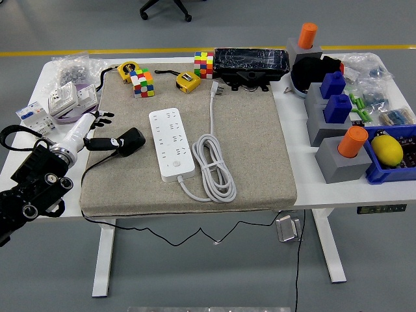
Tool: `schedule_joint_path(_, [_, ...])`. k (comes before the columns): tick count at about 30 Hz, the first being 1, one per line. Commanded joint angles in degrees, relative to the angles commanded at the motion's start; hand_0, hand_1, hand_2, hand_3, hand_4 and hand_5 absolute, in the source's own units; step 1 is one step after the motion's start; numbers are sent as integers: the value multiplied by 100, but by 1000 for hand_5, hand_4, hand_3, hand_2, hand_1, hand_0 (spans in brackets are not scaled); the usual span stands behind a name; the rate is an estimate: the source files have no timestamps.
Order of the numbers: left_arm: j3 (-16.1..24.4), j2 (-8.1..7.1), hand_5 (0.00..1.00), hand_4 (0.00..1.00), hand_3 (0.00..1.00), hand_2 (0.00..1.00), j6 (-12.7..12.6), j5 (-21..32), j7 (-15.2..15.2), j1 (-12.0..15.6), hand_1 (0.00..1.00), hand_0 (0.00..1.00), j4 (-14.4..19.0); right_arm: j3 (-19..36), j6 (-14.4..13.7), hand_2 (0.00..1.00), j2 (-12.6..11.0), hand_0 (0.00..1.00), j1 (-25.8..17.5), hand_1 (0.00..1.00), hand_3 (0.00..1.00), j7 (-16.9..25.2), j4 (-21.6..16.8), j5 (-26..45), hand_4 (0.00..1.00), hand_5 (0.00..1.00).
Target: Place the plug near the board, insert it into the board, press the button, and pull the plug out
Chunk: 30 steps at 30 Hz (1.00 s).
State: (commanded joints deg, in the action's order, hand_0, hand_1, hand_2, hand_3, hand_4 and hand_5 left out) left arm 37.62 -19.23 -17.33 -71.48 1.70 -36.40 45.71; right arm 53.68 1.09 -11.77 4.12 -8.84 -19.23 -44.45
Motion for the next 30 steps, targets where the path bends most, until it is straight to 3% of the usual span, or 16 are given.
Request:
schedule_joint_path(14, [-376,40,298,998,783,745,40,98,39,-127,730,762,24,-12,1,688,-2,609,13,675,573,1,-4,6,915,446])
schedule_joint_path(15, [-406,46,276,998,709,710,25,98,31,-140,703,745,15,-14,3,688,-3,610,13,675,574,2,-4,8,915,446])
schedule_joint_path(20, [-560,110,276,998,709,710,-21,66,67,-231,703,745,-123,-13,0,688,-7,610,17,675,574,1,-2,8,915,446])
schedule_joint_path(21, [-582,118,172,925,557,574,-18,75,78,-244,652,695,-145,-16,0,688,-7,609,17,675,573,0,-2,10,915,447])
schedule_joint_path(26, [-720,148,172,925,557,574,-43,133,99,-321,652,695,-228,-37,1,688,-8,609,19,675,573,2,-5,17,915,447])
schedule_joint_path(27, [-739,154,112,846,526,527,-54,137,103,-331,573,618,-237,-42,1,688,-8,609,18,675,573,1,-5,18,915,447])
schedule_joint_path(30, [-804,181,112,846,526,527,-108,130,125,-370,573,618,-272,-63,4,688,-10,609,16,675,573,-1,-1,24,915,447])
